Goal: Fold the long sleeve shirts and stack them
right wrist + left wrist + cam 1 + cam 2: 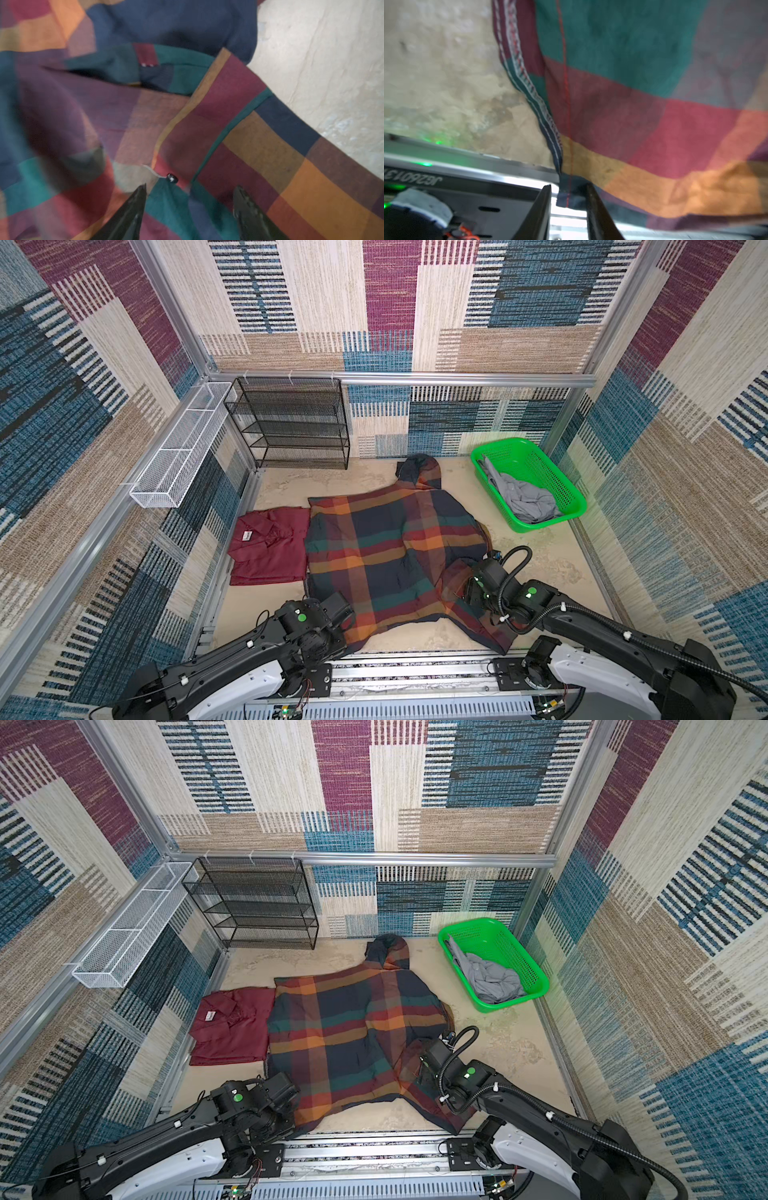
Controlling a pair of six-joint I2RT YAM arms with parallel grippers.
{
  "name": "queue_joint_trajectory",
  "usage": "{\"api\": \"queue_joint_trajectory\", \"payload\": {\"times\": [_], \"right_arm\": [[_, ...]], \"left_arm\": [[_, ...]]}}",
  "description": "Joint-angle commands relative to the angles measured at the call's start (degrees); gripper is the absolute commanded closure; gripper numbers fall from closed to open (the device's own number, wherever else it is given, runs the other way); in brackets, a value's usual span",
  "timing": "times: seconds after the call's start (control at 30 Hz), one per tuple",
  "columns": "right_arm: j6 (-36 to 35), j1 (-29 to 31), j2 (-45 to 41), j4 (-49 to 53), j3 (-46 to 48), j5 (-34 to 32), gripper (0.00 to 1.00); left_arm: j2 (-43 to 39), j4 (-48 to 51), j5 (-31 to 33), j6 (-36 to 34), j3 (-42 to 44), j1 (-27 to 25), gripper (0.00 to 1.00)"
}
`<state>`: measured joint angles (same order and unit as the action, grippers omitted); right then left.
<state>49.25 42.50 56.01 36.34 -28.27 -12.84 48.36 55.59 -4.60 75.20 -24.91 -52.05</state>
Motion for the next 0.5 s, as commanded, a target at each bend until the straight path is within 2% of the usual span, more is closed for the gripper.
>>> {"api": "queue_joint_trajectory", "payload": {"times": [0.0,0.23,0.47], "right_arm": [[-0.91,0.06,1.75,-4.42,0.53,-3.31,0.32],[-1.53,0.12,3.6,-7.72,2.42,-3.05,0.38],[-0.56,0.07,4.05,-9.66,4.5,-2.29,0.37]], "left_arm": [[0.19,1.58,2.34,1.23,0.26,-0.74,0.67],[-1.86,-2.5,1.35,3.36,4.64,-1.38,0.7],[-0.72,-3.46,3.79,1.15,2.31,-1.91,0.66]]}}
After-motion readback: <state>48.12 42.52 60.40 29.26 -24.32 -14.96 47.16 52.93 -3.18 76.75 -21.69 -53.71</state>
